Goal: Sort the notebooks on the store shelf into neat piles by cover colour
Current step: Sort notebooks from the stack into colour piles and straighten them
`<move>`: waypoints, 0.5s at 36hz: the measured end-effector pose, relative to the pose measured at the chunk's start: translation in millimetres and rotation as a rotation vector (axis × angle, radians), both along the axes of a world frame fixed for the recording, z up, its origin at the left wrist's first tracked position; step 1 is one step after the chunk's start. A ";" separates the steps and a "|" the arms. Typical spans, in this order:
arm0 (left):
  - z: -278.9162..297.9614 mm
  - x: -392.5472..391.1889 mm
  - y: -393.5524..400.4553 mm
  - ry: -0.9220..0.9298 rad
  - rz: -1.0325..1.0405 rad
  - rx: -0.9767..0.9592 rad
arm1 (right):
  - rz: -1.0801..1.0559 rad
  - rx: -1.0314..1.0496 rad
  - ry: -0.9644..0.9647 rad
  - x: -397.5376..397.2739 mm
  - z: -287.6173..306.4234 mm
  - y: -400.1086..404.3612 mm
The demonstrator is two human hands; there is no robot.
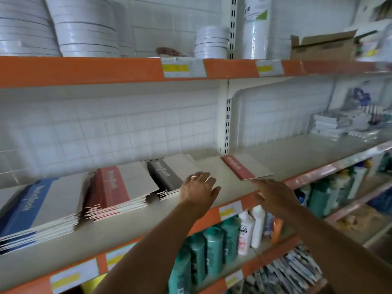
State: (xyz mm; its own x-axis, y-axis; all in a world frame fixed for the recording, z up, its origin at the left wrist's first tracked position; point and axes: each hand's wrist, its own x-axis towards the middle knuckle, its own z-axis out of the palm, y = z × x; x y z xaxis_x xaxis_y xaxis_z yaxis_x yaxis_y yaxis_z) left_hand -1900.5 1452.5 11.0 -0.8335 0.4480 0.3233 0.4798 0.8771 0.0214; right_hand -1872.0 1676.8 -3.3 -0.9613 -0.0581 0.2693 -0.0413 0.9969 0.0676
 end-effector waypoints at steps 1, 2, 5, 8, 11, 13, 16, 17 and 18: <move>-1.7 -6.6 5.5 -0.001 -0.005 0.001 | -0.016 0.010 -0.011 -4.1 -0.2 3.8; -3.6 -12.5 11.1 -0.003 -0.010 -0.001 | -0.027 0.016 -0.018 -8.8 -0.7 7.9; -9.0 -26.4 28.2 -0.014 -0.027 -0.015 | -0.030 0.011 -0.028 -22.4 -1.2 18.1; -11.7 -36.9 45.7 -0.034 -0.027 -0.017 | -0.025 0.007 -0.059 -38.1 0.2 27.2; -15.0 -46.3 61.6 -0.053 -0.017 -0.036 | 0.004 -0.023 -0.107 -57.8 0.3 36.5; -16.7 -52.9 69.7 -0.050 0.009 -0.040 | 0.041 -0.046 -0.118 -72.6 -2.6 44.7; -18.0 -62.0 80.5 -0.058 0.067 -0.031 | 0.094 -0.079 -0.137 -95.5 -8.3 58.8; -18.6 -64.0 84.5 -0.062 0.089 -0.026 | 0.111 -0.083 -0.161 -103.1 -10.4 63.2; -19.5 -65.3 88.2 -0.065 0.112 -0.021 | 0.128 -0.085 -0.188 -110.6 -12.5 67.3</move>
